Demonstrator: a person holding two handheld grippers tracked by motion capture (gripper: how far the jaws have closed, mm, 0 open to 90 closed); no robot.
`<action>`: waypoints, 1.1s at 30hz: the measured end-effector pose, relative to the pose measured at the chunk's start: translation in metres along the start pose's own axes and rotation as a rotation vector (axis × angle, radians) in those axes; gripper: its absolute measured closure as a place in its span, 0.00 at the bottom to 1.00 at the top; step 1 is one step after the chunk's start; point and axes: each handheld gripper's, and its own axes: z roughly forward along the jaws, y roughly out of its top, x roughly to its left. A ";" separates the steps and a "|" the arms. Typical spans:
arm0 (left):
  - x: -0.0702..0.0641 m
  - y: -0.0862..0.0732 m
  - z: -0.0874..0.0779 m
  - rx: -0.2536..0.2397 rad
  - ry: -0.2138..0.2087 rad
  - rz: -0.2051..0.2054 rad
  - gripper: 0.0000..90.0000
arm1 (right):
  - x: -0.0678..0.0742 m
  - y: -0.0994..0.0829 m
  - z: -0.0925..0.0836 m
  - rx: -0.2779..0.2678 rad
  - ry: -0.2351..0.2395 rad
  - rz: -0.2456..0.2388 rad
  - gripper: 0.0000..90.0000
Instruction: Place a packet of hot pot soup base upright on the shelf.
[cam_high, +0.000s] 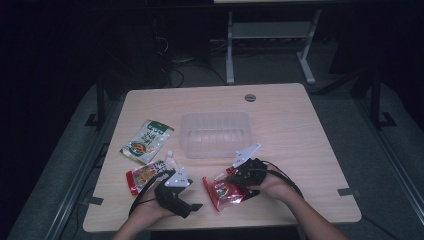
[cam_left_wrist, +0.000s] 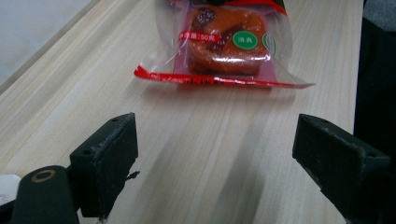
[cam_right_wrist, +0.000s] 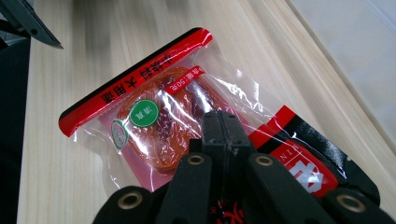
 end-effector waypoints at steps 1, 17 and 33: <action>0.000 0.000 0.000 -0.002 0.000 -0.001 0.15 | 0.001 0.002 0.000 0.003 -0.009 -0.014 1.00; -0.003 0.007 -0.010 -0.033 0.003 -0.030 0.37 | 0.003 -0.024 -0.040 -0.067 -0.105 0.158 0.52; -0.003 0.025 -0.004 -0.064 -0.050 -0.066 0.96 | 0.006 -0.072 -0.071 -0.092 -0.212 0.274 0.31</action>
